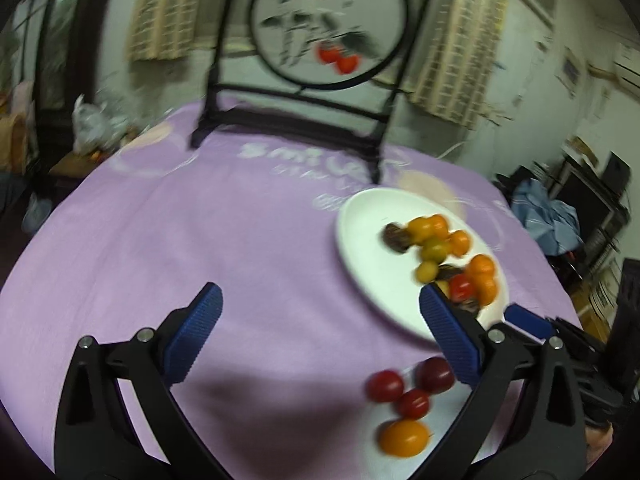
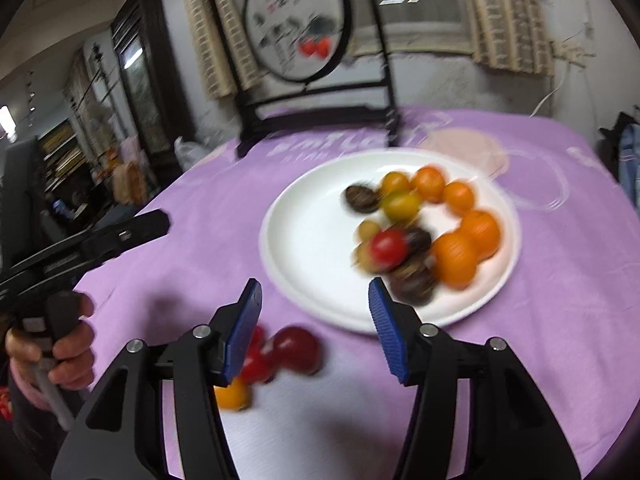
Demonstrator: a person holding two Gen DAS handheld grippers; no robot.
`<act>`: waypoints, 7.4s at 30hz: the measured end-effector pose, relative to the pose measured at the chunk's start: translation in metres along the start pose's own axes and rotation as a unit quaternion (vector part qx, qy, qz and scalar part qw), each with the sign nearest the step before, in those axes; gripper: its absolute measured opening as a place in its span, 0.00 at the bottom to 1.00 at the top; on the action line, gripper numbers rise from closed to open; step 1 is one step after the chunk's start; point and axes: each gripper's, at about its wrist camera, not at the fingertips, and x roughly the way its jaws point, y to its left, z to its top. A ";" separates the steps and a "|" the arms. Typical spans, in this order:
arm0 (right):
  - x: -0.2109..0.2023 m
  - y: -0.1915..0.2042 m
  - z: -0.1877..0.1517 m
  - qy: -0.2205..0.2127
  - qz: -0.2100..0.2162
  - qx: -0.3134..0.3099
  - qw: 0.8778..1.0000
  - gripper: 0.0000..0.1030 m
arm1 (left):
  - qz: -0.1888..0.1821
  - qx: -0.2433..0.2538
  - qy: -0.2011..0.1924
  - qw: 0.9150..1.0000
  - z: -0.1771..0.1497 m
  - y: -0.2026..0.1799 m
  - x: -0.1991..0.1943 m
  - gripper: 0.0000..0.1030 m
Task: Organize fruits
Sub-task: 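Carry the yellow fruit with the left tool while the right carries the red tomato to the plate, then grasp a large dark red tomato with the right tool while the left grasps an orange tomato, then carry the orange tomato with the left tool while the right carries the dark red tomato to the plate, then grasp a red cherry tomato with the left tool while the right grasps another red cherry tomato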
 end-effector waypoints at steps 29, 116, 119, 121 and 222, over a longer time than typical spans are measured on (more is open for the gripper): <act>0.033 0.000 -0.030 0.063 0.001 0.052 0.997 0.47 | 0.037 0.066 0.001 0.997 -0.019 -0.016 -0.009 0.98; 0.014 -0.082 0.033 -0.084 -0.077 0.115 0.987 0.38 | -0.078 0.096 0.070 0.990 0.019 -0.092 0.077 0.39; 0.031 -0.089 0.040 -0.070 -0.074 0.113 0.988 0.38 | -0.061 0.098 0.073 0.991 0.025 -0.096 0.096 0.39; 0.041 -0.091 0.043 -0.062 -0.073 0.110 0.989 0.38 | -0.056 0.095 0.079 0.991 0.026 -0.094 0.106 0.39; 0.000 -0.011 -0.008 0.011 0.003 0.024 1.000 0.26 | -0.026 0.237 0.125 0.963 -0.080 -0.082 0.056 0.50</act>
